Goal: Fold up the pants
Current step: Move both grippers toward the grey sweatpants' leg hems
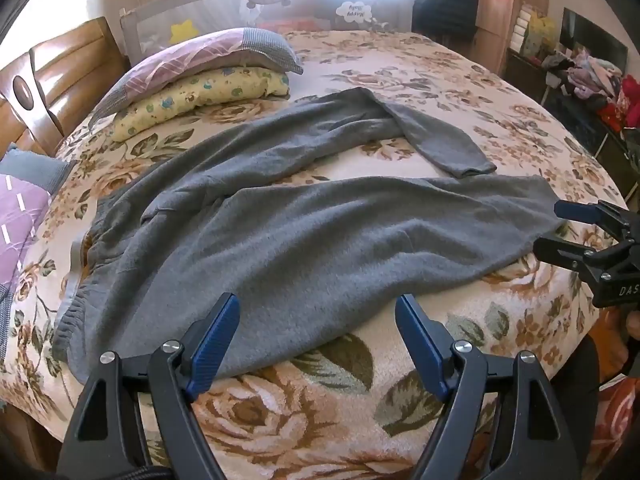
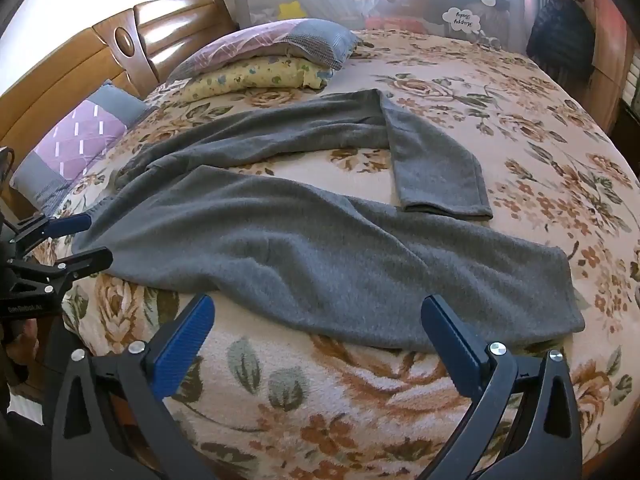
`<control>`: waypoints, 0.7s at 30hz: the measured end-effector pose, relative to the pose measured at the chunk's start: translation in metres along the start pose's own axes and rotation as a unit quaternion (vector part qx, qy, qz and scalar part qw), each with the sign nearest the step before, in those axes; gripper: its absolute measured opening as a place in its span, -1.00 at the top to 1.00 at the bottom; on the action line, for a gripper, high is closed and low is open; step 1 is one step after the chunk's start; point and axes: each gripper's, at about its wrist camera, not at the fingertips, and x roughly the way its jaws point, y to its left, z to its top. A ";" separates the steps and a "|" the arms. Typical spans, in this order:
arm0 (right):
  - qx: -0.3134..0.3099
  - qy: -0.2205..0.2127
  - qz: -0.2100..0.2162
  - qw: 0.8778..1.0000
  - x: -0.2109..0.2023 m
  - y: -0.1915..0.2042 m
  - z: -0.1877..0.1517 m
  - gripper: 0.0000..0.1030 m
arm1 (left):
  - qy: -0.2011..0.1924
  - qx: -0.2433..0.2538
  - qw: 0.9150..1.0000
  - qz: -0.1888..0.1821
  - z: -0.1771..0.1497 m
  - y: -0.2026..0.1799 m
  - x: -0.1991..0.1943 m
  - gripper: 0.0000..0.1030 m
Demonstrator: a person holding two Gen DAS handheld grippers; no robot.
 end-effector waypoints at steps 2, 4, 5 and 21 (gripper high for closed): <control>0.000 0.001 0.001 1.000 0.001 -0.002 0.000 -1.00 | 0.002 0.000 1.000 -0.001 0.000 0.000 0.001 -0.56; 0.002 0.002 0.001 1.000 0.003 -0.004 -0.001 -1.00 | 0.004 -0.001 1.000 -0.002 0.000 0.001 0.003 -0.56; 0.004 0.003 0.001 1.000 0.003 -0.004 -0.001 -1.00 | 0.005 -0.001 1.000 -0.003 0.000 0.001 0.004 -0.56; 0.026 0.008 0.001 1.000 0.017 -0.024 -0.004 -1.00 | 0.027 0.002 0.999 -0.019 0.007 -0.003 0.023 -0.56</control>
